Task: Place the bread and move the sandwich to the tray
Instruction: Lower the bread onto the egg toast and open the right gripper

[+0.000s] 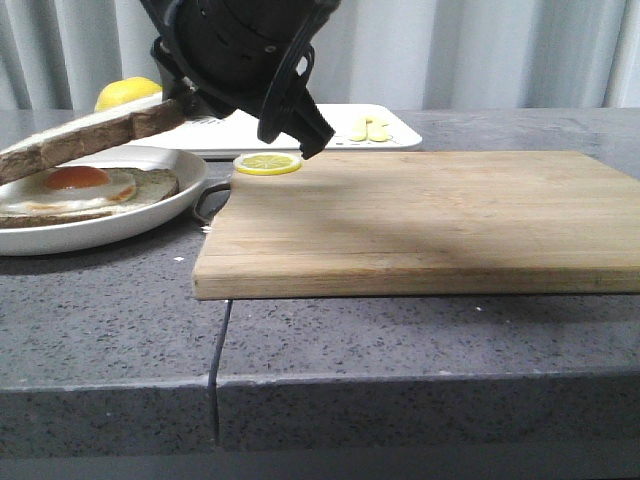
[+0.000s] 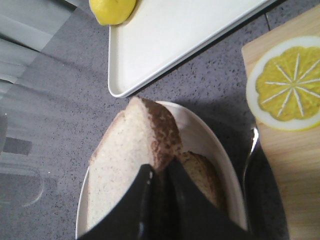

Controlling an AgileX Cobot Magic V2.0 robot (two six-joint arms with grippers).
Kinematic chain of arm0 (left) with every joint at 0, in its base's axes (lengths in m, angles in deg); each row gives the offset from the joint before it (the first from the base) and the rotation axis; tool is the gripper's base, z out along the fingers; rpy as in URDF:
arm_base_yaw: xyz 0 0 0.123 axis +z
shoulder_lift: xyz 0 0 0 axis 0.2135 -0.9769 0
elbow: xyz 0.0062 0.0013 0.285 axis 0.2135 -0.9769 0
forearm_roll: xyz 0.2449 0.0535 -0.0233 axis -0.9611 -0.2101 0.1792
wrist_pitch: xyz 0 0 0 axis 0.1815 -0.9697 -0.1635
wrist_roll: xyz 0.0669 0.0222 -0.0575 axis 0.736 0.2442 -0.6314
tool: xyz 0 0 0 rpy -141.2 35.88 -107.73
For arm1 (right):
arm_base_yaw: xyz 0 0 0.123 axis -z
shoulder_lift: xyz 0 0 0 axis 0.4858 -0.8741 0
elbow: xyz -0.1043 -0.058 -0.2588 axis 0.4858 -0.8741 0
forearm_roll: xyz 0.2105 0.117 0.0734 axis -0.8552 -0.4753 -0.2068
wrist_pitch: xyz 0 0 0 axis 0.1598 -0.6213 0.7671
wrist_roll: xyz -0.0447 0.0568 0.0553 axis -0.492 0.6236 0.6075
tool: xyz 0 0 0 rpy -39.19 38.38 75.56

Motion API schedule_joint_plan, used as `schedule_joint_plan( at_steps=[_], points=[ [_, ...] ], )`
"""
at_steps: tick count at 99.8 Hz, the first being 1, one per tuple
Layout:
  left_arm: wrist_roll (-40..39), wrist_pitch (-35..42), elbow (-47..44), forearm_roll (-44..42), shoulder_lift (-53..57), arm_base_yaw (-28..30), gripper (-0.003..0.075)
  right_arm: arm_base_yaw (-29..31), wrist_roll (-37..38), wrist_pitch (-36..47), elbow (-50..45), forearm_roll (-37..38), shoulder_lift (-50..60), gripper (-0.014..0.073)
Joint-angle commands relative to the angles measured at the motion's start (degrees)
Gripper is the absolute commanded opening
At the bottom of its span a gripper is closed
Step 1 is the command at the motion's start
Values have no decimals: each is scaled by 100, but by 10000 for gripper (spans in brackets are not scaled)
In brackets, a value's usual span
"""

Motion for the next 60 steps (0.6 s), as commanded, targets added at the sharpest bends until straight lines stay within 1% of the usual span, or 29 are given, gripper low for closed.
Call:
schedule_joint_plan(
  at_steps=[1,19,35,60],
  points=[
    [-6,336,193,145,-68,11,617,-16,17,-67,220,-125,263,-28],
    [-6,336,193,145,-68,11,617,-17,17,-130,220,-125,223,-28],
    [-6,336,193,145,-68,11,617,-17,17,-347,220,-135,85,-28],
    [-6,336,193,145,-68,11,617,-29,17,-373,220,-141,-51,-28]
  ],
)
